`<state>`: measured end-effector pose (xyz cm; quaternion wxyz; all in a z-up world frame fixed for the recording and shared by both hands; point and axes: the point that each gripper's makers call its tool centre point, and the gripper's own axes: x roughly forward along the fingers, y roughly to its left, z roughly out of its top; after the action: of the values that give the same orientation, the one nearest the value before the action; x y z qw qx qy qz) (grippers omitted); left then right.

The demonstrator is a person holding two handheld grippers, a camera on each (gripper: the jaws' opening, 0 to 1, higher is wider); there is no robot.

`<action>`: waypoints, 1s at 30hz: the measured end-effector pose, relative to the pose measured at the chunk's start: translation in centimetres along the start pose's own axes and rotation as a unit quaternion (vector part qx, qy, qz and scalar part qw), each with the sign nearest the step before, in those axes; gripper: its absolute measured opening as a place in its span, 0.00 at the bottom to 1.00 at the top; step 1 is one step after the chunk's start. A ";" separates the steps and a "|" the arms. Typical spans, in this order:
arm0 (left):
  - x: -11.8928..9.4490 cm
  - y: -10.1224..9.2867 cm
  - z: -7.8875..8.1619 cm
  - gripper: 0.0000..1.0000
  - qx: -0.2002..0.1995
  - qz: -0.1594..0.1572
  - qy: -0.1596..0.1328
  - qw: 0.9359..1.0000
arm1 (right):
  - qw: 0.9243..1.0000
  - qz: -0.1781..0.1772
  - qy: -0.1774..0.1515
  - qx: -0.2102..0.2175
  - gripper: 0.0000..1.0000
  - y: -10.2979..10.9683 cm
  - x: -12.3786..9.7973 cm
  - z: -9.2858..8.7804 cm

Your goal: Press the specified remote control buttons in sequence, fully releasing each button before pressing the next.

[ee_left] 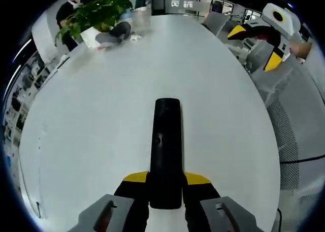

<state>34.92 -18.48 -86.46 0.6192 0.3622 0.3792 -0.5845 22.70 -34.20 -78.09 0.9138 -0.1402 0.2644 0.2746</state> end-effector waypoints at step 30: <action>-0.2 -2.1 -0.3 0.24 0.009 -0.004 0.013 1.000 | 1.000 0.009 -0.012 0.000 0.53 0.5 0.0 0.5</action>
<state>32.80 -18.25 -86.44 0.6080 0.3740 0.3837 -0.5858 22.64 -33.59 -77.72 0.9143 -0.1349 0.2546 0.2848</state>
